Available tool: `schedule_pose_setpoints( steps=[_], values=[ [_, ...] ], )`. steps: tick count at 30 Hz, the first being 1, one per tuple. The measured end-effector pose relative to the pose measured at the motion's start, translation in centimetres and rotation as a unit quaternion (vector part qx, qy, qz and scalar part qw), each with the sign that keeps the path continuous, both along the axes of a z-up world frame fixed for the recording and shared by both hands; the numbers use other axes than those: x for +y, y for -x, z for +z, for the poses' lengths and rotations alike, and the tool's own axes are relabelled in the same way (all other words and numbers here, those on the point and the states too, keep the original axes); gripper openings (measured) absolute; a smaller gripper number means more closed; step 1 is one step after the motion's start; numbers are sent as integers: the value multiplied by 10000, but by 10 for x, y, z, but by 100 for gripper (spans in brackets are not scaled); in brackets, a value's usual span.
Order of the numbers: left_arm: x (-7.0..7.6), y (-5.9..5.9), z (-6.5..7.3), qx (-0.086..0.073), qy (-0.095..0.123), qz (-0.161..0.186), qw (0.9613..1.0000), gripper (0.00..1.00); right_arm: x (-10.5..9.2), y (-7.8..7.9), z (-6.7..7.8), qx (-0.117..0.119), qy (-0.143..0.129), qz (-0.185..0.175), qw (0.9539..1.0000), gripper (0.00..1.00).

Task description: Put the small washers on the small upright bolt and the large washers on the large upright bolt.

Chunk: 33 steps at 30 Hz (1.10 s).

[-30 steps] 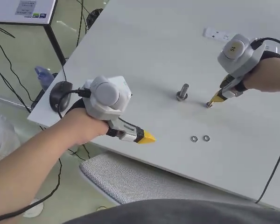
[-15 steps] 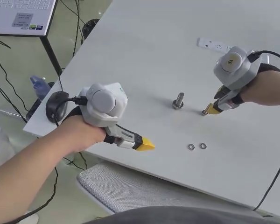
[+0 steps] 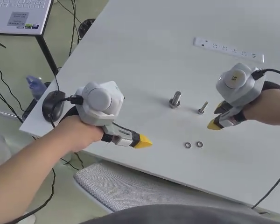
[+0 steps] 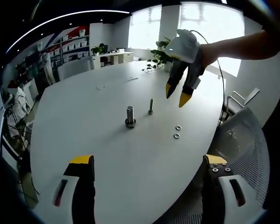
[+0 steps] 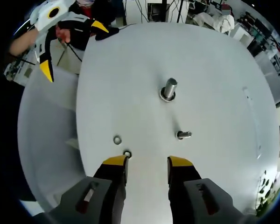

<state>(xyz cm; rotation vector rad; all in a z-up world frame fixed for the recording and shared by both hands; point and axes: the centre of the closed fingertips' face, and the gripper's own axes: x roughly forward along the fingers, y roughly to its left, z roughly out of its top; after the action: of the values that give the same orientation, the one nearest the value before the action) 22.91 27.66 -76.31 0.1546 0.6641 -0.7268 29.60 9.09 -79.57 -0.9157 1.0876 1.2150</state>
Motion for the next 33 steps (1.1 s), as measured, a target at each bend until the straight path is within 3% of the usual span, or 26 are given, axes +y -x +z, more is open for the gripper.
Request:
schedule_pose_setpoints(
  steps=[8, 15, 21, 33],
  values=[
    [-2, 0, 0, -36, -31, 12, 10000, 96, -7, 25, -6, 40, -31, 22, 10000, 35],
    [-3, 3, -2, 9, 23, 45, 10000, 95, -7, 38, -11, 62, -56, 1, 10000, 35],
    [0, 6, -7, 94, -24, 77, 9999, 95, -2, 41, -20, 134, -117, -60, 9998, 35],
    [-1, 7, -5, 71, -121, 5, 9999, 94, 3, 32, -44, 35, -86, -71, 9999, 33]
  ],
)
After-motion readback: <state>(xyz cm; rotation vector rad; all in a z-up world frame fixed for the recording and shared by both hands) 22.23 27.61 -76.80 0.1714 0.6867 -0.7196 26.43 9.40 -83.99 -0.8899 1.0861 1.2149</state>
